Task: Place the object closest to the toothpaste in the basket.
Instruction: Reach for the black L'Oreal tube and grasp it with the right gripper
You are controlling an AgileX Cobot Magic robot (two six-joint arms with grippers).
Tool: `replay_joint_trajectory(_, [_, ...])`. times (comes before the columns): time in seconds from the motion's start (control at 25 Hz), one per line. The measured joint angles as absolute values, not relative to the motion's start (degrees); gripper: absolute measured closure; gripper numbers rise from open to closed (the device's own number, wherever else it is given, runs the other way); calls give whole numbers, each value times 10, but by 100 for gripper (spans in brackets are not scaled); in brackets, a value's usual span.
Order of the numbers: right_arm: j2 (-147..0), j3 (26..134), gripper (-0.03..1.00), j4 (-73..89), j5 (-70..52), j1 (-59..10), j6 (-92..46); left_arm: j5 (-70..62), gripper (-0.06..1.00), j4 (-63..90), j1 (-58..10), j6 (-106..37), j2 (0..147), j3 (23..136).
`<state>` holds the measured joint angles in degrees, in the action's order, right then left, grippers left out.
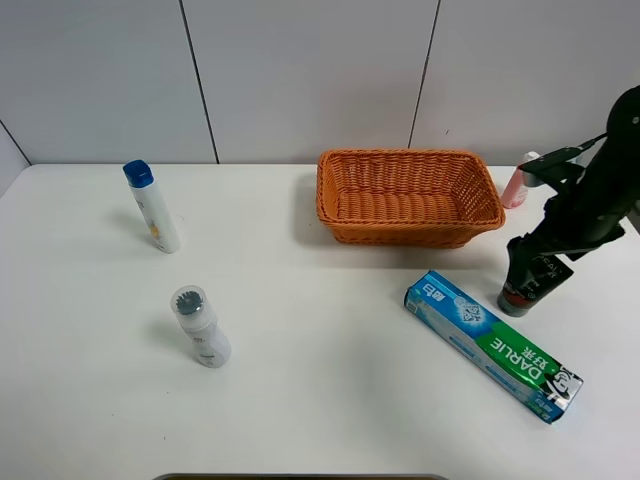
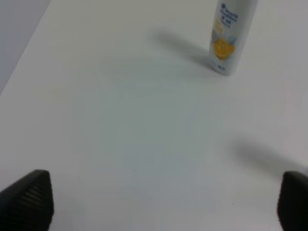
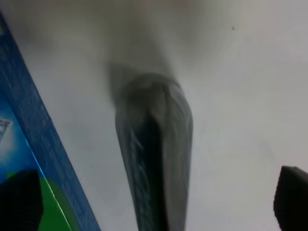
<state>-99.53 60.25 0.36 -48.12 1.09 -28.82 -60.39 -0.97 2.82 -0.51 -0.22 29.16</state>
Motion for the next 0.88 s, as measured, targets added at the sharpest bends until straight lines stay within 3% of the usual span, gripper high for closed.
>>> replay_joint_trajectory(0.88, [-1053,602,-2,-13,-456,-5,-231,-604,0,-10,28,-5,-2,292])
